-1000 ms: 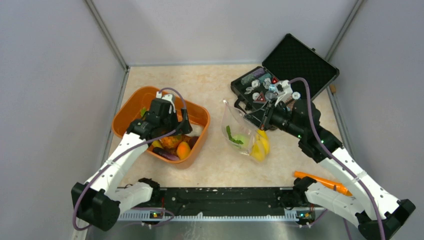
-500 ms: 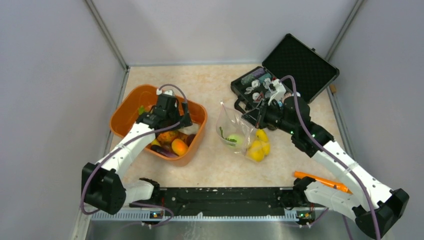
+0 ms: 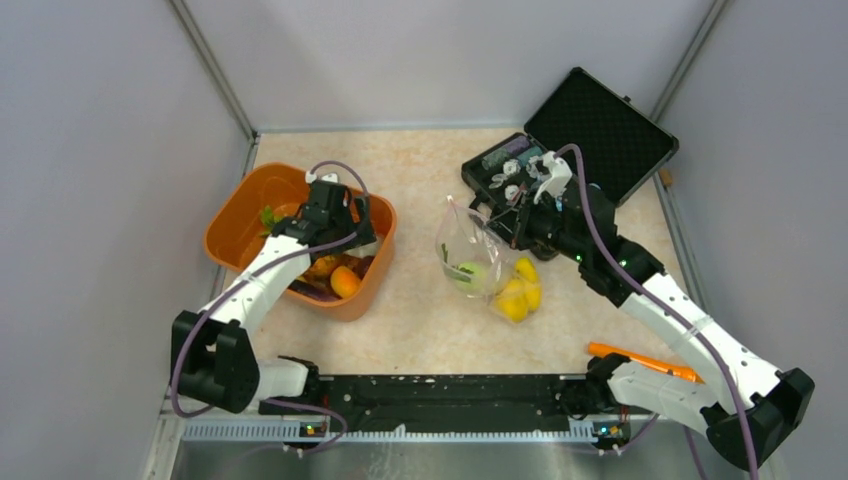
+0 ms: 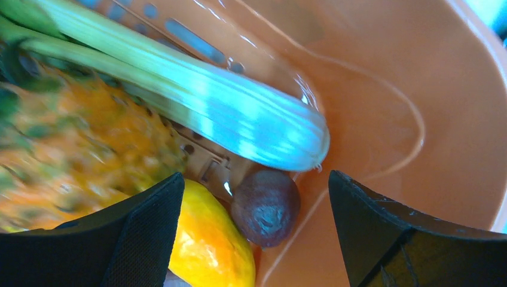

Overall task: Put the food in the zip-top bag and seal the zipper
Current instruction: Move the bin to the center of the board.

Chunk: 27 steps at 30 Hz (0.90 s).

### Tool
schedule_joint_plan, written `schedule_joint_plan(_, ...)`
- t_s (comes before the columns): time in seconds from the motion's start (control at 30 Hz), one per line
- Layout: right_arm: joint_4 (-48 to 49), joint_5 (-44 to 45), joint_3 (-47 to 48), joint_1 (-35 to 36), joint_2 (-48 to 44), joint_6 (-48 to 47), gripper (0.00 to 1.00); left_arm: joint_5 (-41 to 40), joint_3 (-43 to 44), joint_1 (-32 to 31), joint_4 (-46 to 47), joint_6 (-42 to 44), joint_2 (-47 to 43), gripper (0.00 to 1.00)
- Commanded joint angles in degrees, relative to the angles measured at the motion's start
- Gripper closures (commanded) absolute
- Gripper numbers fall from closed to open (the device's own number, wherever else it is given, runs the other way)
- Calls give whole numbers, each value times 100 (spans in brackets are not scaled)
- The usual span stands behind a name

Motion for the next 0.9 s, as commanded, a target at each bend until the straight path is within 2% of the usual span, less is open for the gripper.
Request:
schedule_joint_plan(0.0, 45, 211, 264, 9, -96, -134, 100, 889, 29, -68, -152, 236, 30, 9)
schedule_joint_plan(0.1, 44, 167, 244, 13, -144, -126, 100, 887, -154, -122, -49, 294, -88, 7)
schedule_joint_plan(0.27, 59, 83, 201, 9, -235, -82, 100, 1206, -271, -316, -107, 235, -118, 10)
schedule_joint_plan(0.43, 35, 123, 176, 9, -419, -53, 100, 1829, -242, -1071, -408, 920, -120, 11)
schedule_joint_plan(0.57, 40, 90, 149, 9, -517, -16, 100, 1414, 64, -1846, -948, 876, 2, 10)
schedule_joint_plan(0.87, -17, 126, 14, 9, -696, 64, 100, 1528, -471, -2523, -1070, 1126, -936, 11)
